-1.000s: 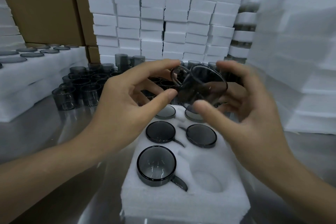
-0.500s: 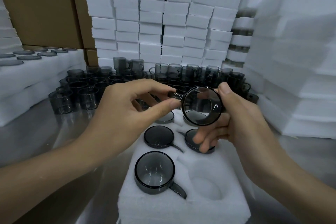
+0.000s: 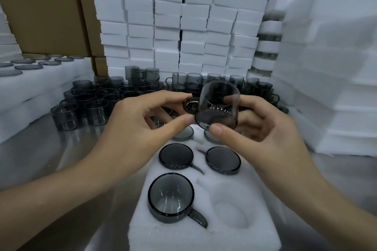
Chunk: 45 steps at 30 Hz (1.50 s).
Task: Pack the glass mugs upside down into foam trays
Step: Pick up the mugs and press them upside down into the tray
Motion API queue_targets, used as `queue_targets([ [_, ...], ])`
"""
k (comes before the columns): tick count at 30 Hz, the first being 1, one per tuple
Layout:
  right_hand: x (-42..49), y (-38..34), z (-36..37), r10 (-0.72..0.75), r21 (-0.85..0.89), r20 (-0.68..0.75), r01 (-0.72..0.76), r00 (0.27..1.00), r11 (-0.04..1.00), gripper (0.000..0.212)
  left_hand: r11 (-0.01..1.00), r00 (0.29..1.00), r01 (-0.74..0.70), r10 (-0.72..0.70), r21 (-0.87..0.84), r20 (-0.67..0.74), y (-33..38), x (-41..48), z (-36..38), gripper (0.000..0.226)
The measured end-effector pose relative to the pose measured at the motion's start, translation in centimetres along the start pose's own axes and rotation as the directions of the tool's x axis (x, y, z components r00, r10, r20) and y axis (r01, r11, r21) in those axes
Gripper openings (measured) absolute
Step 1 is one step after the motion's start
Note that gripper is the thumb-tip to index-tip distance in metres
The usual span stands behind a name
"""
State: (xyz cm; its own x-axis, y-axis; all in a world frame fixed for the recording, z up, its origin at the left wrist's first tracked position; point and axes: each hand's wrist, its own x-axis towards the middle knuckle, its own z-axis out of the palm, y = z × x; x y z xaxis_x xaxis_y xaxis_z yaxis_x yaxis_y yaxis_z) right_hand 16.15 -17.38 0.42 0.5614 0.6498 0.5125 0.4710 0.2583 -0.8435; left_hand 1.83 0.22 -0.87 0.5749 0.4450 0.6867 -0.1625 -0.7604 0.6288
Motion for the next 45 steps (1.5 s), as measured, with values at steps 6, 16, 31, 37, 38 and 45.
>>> queue_targets([
  [6,0.0,0.4,-0.6,-0.234,-0.214,-0.111,0.207,0.966,0.955,0.060,0.999,0.999,0.019,-0.020,0.035,0.036,0.2,-0.4,0.4,0.041],
  [16,-0.5,1.1,-0.3,-0.470,-0.389,0.088,0.465,0.878,0.795,0.053,0.947,0.940,0.120,-0.012,-0.299,0.340,2.0,-1.1,1.0,0.034],
  [31,-0.3,1.2,-0.6,-0.431,-0.161,0.096,0.442,0.897,0.883,0.088,0.705,0.860,0.495,-0.316,-0.507,0.401,1.4,0.6,2.0,0.049],
  [37,-0.3,1.4,-0.5,-0.454,-0.155,0.101,0.464,0.886,0.872,0.090,0.783,0.911,0.397,-0.270,-0.479,0.313,1.0,-0.7,2.1,0.040],
  [38,-0.4,1.5,-0.5,-0.449,-0.168,0.111,0.462,0.886,0.871,0.090,0.761,0.905,0.409,-0.268,-0.503,0.330,1.2,-0.7,2.1,0.045],
  [45,-0.4,0.9,-0.6,-0.351,-0.229,0.216,0.397,0.911,0.889,0.074,0.832,0.922,0.320,-0.164,-0.452,0.351,1.3,-1.1,2.1,0.036],
])
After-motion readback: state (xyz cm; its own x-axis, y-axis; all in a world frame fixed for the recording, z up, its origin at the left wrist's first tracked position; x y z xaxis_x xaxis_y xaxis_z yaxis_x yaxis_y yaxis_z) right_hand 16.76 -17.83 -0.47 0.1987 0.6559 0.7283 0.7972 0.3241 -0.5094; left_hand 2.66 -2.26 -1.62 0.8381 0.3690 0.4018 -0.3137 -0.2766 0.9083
